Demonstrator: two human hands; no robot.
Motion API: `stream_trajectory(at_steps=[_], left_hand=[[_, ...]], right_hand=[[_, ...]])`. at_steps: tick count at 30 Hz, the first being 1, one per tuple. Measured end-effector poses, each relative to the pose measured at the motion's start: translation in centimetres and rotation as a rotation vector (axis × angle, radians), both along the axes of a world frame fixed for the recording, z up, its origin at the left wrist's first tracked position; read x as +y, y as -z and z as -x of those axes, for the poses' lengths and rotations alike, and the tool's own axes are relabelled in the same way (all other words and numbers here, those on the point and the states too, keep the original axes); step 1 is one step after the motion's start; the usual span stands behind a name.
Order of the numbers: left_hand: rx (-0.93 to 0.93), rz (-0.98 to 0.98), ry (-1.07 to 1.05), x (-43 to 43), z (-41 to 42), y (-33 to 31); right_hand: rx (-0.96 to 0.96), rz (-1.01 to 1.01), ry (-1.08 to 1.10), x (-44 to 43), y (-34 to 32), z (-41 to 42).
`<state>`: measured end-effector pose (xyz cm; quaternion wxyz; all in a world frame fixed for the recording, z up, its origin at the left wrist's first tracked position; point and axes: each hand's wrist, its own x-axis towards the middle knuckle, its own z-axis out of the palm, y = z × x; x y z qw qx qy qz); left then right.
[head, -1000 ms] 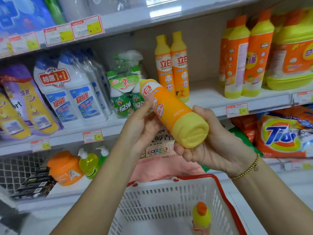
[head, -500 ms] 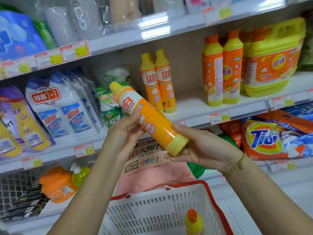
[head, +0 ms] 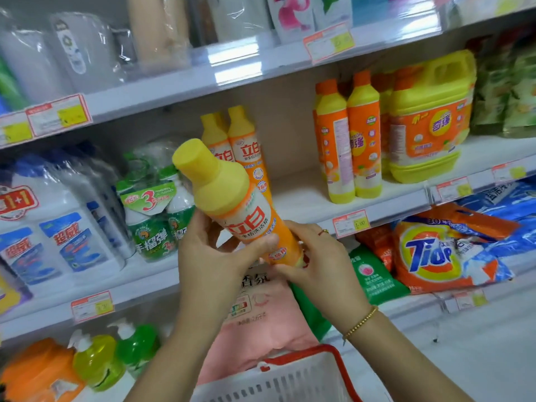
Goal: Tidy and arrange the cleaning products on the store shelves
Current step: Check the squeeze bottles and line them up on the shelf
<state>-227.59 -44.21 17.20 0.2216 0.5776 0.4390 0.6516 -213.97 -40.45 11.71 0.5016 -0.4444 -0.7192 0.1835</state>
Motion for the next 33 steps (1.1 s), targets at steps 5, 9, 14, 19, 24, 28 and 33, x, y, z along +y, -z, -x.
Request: stream_trajectory(at_steps=[5, 9, 14, 19, 24, 28, 33], left_hand=[[0.012, -0.036, 0.077, 3.1, -2.0, 0.6], [0.151, 0.018, 0.164, 5.6, -3.3, 0.9], [0.234, -0.038, 0.127, 9.0, -4.1, 0.0], [0.182, -0.105, 0.035, 12.4, -5.1, -1.0], [0.157, -0.052, 0.039, 16.7, -6.4, -1.4], [0.185, 0.012, 0.015, 18.7, -6.3, -1.1], [0.274, 0.136, 0.053, 19.1, -4.7, -0.5]], right_hand=[[0.055, -0.075, 0.040, 3.0, 0.2, -1.1], [0.042, -0.082, 0.043, 5.5, 0.8, -2.5], [0.017, -0.119, 0.005, 9.1, 0.2, -4.0], [0.025, -0.114, 0.057, 12.0, -0.5, -3.9], [0.035, -0.089, 0.131, 13.4, 0.0, -4.1], [-0.014, -0.029, 0.140, 14.1, -0.5, -4.1], [-0.135, 0.013, 0.118, 14.8, -1.5, -3.9]])
